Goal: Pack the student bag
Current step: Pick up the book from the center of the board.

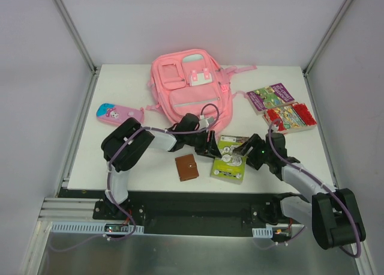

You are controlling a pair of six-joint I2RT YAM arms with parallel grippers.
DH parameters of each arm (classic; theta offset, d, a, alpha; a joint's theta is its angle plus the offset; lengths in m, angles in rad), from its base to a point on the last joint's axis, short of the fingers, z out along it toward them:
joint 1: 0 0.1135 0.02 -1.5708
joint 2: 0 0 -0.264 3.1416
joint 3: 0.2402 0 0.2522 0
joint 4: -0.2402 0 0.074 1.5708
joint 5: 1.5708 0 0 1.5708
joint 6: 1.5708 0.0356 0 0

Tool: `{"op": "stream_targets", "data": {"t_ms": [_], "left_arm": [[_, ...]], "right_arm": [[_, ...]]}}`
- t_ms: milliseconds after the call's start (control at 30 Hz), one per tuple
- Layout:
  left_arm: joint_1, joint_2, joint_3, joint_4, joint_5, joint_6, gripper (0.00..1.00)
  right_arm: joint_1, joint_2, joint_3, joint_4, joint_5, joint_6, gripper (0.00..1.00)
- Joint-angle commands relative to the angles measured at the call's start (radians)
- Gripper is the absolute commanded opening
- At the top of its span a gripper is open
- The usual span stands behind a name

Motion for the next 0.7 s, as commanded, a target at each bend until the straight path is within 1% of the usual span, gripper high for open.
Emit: {"op": "stream_targets", "data": {"t_ms": [0, 100, 133, 233, 267, 333, 367, 500, 567, 633, 667], "left_arm": [[-0.042, 0.023, 0.020, 0.112, 0.108, -0.050, 0.37], [-0.045, 0.020, 0.025, 0.112, 0.106, -0.053, 0.36], [-0.047, 0.017, 0.025, 0.113, 0.103, -0.053, 0.36], [-0.047, 0.008, 0.023, 0.113, 0.091, -0.050, 0.36], [-0.047, 0.008, 0.025, 0.112, 0.086, -0.052, 0.36], [-0.045, 0.012, 0.025, 0.112, 0.088, -0.055, 0.36], [-0.047, 0.015, 0.025, 0.112, 0.089, -0.053, 0.36], [-0.047, 0.008, 0.028, 0.113, 0.083, -0.052, 0.36], [-0.045, 0.005, 0.032, 0.112, 0.085, -0.052, 0.36], [-0.045, 0.005, 0.037, 0.112, 0.091, -0.052, 0.36], [-0.045, 0.005, 0.042, 0.112, 0.091, -0.052, 0.36]], "right_arm": [[0.015, 0.049, -0.078, 0.072, -0.089, 0.044, 0.73], [0.019, -0.012, -0.101, 0.147, -0.126, 0.054, 0.73], [0.019, -0.032, -0.100, 0.134, -0.118, 0.055, 0.73], [0.019, -0.098, -0.069, 0.019, -0.064, 0.026, 0.74], [0.019, -0.109, -0.046, -0.032, -0.055, 0.009, 0.69], [0.021, -0.150, -0.026, -0.067, -0.060, -0.009, 0.62], [0.021, -0.164, -0.022, -0.075, -0.055, -0.006, 0.50], [0.022, -0.171, -0.012, -0.067, -0.078, -0.006, 0.29], [0.022, -0.166, -0.015, -0.052, -0.092, -0.003, 0.12], [0.021, -0.161, -0.025, -0.006, -0.107, 0.009, 0.12], [0.021, -0.161, -0.025, 0.024, -0.118, 0.015, 0.04]]}}
